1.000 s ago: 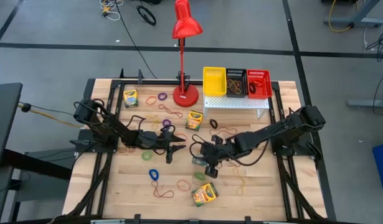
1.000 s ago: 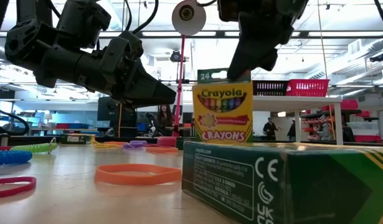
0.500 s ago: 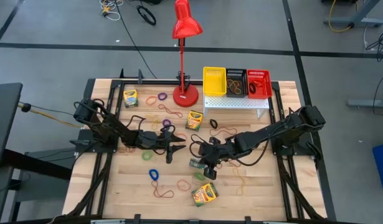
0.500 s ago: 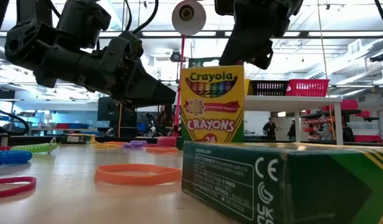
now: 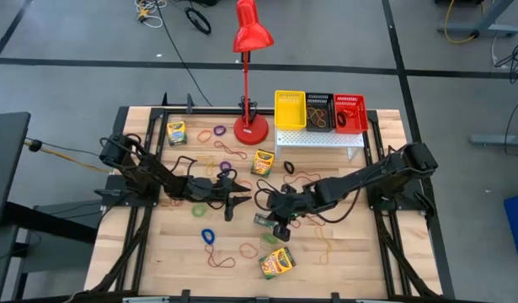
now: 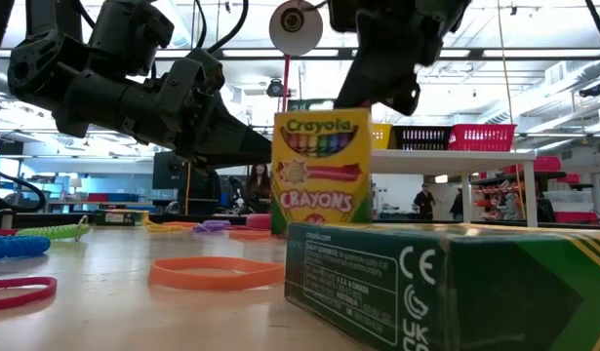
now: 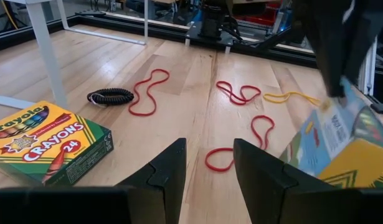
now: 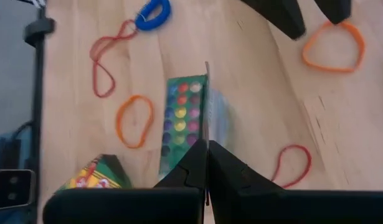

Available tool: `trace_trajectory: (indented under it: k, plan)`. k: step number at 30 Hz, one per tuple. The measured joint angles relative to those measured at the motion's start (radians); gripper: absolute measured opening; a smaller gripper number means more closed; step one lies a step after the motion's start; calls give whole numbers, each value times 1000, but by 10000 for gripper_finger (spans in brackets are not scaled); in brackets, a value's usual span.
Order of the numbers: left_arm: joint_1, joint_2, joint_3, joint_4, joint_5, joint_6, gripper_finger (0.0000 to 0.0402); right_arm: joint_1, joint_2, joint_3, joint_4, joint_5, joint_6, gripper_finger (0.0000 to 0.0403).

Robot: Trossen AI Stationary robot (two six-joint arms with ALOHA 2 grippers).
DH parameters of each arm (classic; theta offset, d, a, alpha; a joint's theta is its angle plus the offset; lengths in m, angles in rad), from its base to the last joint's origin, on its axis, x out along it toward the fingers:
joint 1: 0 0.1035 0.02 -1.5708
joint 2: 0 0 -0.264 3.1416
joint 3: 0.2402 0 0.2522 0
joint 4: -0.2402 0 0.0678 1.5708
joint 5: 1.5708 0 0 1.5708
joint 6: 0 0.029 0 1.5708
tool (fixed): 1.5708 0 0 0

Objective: Pick & Place Office Desk Supplies
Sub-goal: Put the crayon box into the yellow bin on the shelf

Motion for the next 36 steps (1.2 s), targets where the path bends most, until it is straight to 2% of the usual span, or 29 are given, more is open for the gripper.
trace_trajectory:
  k: [12,24,36]
  plan:
    - [0,0,0,-27,3,-21,140,-10,23,0,12,-3,-11,19]
    - [0,0,0,-28,3,-20,140,-11,23,1,-37,85,-88,116]
    - [0,0,0,-1,-1,8,140,-17,22,3,-64,92,-132,220]
